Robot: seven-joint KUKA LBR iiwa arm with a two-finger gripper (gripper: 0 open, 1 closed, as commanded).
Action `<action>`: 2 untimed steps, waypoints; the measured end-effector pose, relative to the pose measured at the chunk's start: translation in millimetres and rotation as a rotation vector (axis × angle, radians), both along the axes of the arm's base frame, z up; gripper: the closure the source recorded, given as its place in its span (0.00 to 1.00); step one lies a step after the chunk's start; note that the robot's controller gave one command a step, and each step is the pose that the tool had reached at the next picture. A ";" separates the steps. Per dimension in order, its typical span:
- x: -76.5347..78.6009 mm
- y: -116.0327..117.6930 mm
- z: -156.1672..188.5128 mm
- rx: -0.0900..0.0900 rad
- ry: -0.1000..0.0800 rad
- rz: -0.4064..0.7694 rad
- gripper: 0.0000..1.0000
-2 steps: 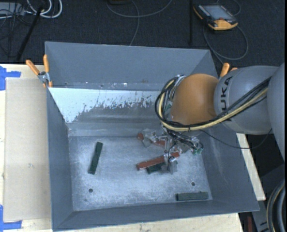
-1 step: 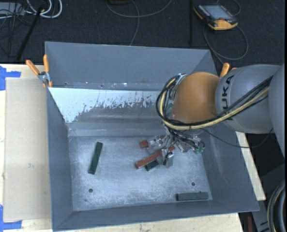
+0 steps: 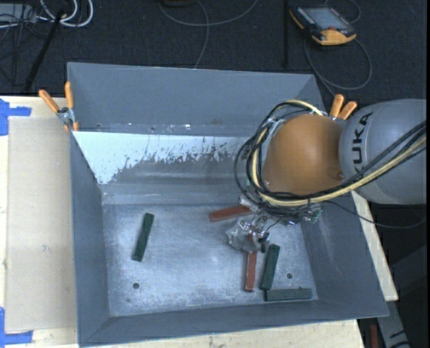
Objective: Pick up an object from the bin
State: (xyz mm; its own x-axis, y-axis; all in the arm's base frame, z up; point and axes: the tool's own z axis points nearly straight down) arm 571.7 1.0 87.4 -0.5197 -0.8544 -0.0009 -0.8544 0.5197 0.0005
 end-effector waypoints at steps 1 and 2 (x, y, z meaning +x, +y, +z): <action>-0.2 -0.3 -0.5 0.001 0.001 -0.004 0.00; -100.9 -3.7 -14.8 0.001 -0.003 0.145 0.00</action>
Offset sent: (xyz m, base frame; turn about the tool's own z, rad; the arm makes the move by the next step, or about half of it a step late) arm 0.0000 0.0000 0.0000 0.0000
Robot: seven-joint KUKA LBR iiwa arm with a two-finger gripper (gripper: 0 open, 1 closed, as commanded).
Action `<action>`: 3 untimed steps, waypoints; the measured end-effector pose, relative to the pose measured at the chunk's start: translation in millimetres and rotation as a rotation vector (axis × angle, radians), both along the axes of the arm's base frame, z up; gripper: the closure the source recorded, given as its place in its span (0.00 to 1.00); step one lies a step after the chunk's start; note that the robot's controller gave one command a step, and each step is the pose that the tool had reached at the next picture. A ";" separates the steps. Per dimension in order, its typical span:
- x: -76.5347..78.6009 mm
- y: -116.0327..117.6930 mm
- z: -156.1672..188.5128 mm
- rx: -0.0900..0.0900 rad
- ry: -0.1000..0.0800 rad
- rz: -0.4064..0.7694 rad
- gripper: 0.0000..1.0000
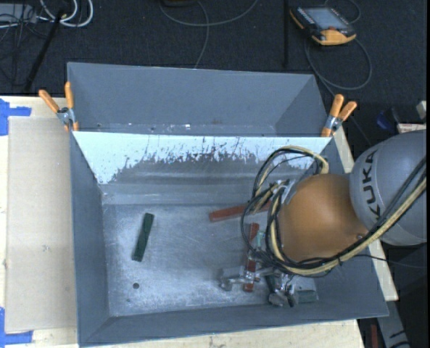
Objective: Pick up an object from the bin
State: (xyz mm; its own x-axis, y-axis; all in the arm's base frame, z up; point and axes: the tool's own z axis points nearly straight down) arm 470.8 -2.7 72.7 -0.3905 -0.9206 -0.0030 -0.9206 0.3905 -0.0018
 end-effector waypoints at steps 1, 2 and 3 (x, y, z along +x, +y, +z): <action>62.1 -63.9 -2.3 -0.003 -0.003 -0.074 0.00; 59.0 -59.5 -3.0 -0.001 0.004 -0.068 1.00; 50.2 -58.3 146.5 -0.002 -0.004 0.012 1.00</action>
Offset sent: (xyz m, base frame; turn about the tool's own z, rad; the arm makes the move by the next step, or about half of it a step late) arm 0.0590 -0.0595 -0.0027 0.0628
